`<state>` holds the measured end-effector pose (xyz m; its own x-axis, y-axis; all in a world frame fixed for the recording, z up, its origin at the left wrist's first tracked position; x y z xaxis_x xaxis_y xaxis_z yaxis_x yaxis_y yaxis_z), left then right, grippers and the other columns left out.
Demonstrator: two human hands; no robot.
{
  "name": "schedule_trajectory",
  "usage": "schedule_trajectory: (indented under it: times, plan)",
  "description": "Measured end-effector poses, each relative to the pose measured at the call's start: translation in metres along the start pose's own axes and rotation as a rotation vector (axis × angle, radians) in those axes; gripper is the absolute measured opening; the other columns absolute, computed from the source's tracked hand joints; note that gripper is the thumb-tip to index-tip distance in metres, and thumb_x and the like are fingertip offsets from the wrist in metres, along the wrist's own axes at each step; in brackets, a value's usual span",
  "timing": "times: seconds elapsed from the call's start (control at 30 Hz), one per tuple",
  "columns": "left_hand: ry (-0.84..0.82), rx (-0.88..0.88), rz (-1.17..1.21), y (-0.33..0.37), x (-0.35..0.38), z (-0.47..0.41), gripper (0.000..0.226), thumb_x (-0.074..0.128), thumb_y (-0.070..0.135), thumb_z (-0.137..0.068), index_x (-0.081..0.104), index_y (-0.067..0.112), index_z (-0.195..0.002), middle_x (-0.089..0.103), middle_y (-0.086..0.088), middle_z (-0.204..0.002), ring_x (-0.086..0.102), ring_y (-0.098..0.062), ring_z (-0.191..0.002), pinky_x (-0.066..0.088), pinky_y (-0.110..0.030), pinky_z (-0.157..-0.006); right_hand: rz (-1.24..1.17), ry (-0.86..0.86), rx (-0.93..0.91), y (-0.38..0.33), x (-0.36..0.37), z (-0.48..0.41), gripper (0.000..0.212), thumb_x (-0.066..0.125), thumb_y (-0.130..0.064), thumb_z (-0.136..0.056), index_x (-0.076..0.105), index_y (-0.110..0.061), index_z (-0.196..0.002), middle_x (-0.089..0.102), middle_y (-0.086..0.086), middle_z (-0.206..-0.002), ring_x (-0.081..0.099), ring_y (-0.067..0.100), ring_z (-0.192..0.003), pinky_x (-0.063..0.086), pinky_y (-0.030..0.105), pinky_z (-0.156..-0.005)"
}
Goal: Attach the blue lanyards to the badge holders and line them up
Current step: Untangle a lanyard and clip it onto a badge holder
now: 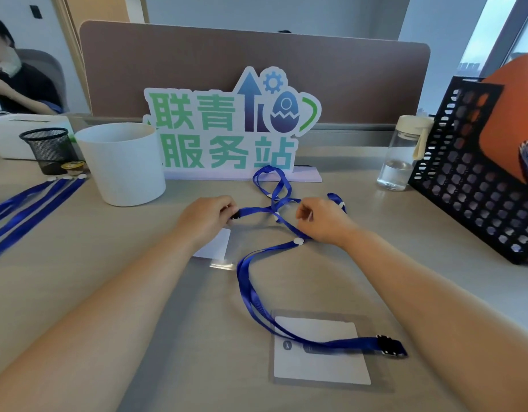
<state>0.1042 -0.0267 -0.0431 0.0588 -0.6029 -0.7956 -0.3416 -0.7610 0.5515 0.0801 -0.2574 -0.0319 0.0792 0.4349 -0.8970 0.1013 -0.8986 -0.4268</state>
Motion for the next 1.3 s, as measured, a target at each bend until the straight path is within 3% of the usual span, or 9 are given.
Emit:
schedule_trajectory:
  times: [0.1, 0.23, 0.47, 0.67, 0.87, 1.0, 1.1, 1.2, 1.3]
  plan:
    - [-0.063, 0.060, 0.167, 0.011, -0.006, 0.004, 0.018, 0.052, 0.022, -0.093, 0.061, 0.025, -0.078, 0.063, 0.008, -0.066, 0.057, -0.002, -0.060, 0.042, -0.021, -0.066, -0.183, 0.114, -0.160, -0.022, -0.006, 0.004, 0.030, 0.058, -0.019, -0.087, 0.058, -0.016, -0.116, 0.057, -0.009, -0.111, 0.050, 0.006, -0.101, 0.036, 0.012, -0.084]
    - [-0.076, 0.088, 0.396, 0.028, -0.012, 0.008, 0.009, 0.058, 0.016, -0.090, 0.057, 0.018, -0.081, 0.066, 0.009, -0.059, 0.055, 0.004, -0.053, 0.038, -0.007, -0.060, -0.438, -0.125, -0.269, -0.052, -0.002, 0.006, 0.049, 0.067, -0.015, -0.084, 0.049, -0.015, -0.130, 0.056, -0.006, -0.114, 0.051, 0.000, -0.104, 0.036, -0.005, -0.077]
    - [-0.181, 0.023, 0.379, 0.020, -0.018, 0.013, 0.010, 0.066, 0.020, -0.084, 0.059, 0.021, -0.078, 0.066, 0.011, -0.066, 0.052, 0.006, -0.052, 0.039, -0.008, -0.055, -0.458, -0.089, -0.200, -0.056, 0.006, 0.003, 0.014, 0.051, -0.005, -0.091, 0.061, -0.014, -0.093, 0.059, 0.006, -0.080, 0.047, -0.003, -0.047, 0.035, 0.005, -0.045]
    - [-0.094, -0.014, 0.367, 0.013, -0.015, 0.017, 0.009, 0.065, 0.022, -0.086, 0.067, 0.025, -0.078, 0.067, 0.009, -0.081, 0.057, 0.000, -0.077, 0.041, -0.012, -0.075, -0.409, 0.034, -0.143, -0.050, 0.018, -0.002, 0.011, 0.048, -0.007, -0.091, 0.056, -0.014, -0.092, 0.055, 0.002, -0.093, 0.044, 0.003, -0.066, 0.035, 0.013, -0.059]
    - [-0.107, -0.045, 0.637, 0.026, -0.010, 0.022, 0.015, 0.053, 0.020, -0.093, 0.066, 0.013, -0.092, 0.068, 0.004, -0.079, 0.056, 0.011, -0.061, 0.040, 0.000, -0.060, -0.395, 0.044, -0.366, -0.059, 0.018, 0.015, 0.050, 0.070, -0.016, -0.079, 0.046, -0.019, -0.123, 0.059, -0.003, -0.110, 0.054, 0.006, -0.104, 0.040, 0.013, -0.090]
    - [-0.065, -0.061, 0.680, 0.028, -0.009, 0.022, 0.015, 0.052, 0.022, -0.093, 0.063, 0.012, -0.096, 0.070, 0.010, -0.068, 0.055, 0.007, -0.051, 0.041, -0.004, -0.052, -0.412, 0.086, -0.362, -0.064, 0.018, 0.019, 0.034, 0.064, -0.013, -0.085, 0.050, -0.017, -0.115, 0.054, -0.010, -0.088, 0.054, 0.003, -0.085, 0.042, 0.011, -0.077]
    - [-0.042, -0.101, 0.637, 0.023, -0.008, 0.022, 0.012, 0.057, 0.030, -0.089, 0.055, 0.019, -0.086, 0.072, 0.008, -0.070, 0.061, -0.001, -0.063, 0.046, -0.010, -0.058, -0.400, 0.078, -0.345, -0.065, 0.019, 0.019, 0.021, 0.053, -0.008, -0.091, 0.053, -0.014, -0.111, 0.051, -0.011, -0.086, 0.056, 0.011, -0.086, 0.047, 0.018, -0.080]
    - [0.025, -0.114, 0.592, 0.019, -0.005, 0.020, 0.017, 0.059, 0.030, -0.088, 0.052, 0.018, -0.078, 0.070, 0.004, -0.075, 0.060, -0.010, -0.068, 0.045, -0.023, -0.068, -0.360, 0.105, -0.332, -0.063, 0.019, 0.017, 0.017, 0.046, -0.008, -0.094, 0.057, -0.011, -0.107, 0.054, -0.008, -0.088, 0.055, 0.010, -0.084, 0.041, 0.008, -0.073]
    - [0.146, -0.111, 0.487, 0.015, -0.007, 0.019, 0.026, 0.060, 0.030, -0.088, 0.047, 0.017, -0.069, 0.062, 0.006, -0.064, 0.050, 0.003, -0.052, 0.036, -0.011, -0.056, -0.340, 0.129, -0.306, -0.057, 0.018, 0.013, 0.015, 0.048, -0.012, -0.094, 0.061, -0.013, -0.101, 0.052, -0.015, -0.079, 0.051, 0.000, -0.072, 0.036, 0.007, -0.067]
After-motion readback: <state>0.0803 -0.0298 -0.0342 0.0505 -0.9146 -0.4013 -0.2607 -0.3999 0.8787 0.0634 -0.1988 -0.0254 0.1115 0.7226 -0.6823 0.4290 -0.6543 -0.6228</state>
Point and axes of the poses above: each hand's wrist, its own z-axis away from the middle knuckle, its own x-axis out of the palm, y = z × x, the point moved 2 cm from there along -z, towards the middle knuckle
